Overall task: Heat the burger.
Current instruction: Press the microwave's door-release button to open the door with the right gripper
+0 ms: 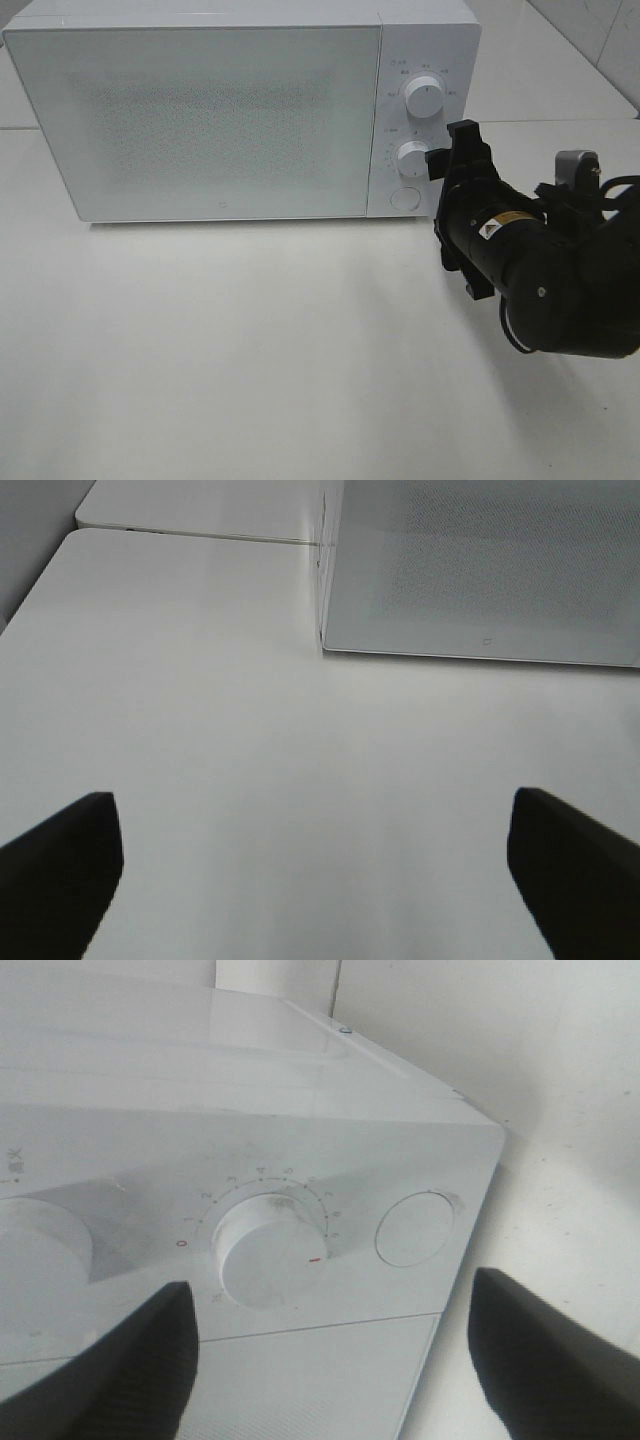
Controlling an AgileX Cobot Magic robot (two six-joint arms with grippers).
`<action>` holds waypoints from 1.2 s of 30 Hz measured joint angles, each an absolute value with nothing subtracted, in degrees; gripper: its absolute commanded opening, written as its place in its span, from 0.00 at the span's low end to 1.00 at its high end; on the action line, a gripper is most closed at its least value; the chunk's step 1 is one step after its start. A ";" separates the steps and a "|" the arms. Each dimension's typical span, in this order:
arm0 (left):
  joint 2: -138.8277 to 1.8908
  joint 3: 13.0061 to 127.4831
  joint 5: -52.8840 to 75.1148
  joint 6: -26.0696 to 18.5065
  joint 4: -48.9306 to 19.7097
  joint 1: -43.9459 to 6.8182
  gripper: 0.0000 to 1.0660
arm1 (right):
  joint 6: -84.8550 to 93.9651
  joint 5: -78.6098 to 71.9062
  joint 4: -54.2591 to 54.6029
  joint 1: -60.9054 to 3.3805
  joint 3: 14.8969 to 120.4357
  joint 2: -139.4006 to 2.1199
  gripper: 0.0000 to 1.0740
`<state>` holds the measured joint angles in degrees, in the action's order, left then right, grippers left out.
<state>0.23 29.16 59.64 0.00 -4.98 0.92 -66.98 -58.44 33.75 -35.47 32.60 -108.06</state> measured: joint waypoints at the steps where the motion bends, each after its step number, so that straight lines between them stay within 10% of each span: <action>1: 0.23 29.16 59.64 0.00 -4.98 0.92 0.94 | -66.98 -58.44 33.75 -35.47 32.60 -108.06 0.66; 36: 0.23 29.16 59.64 0.00 -4.98 0.92 0.94 | -13.35 18.56 2.98 -35.47 39.36 -72.59 0.66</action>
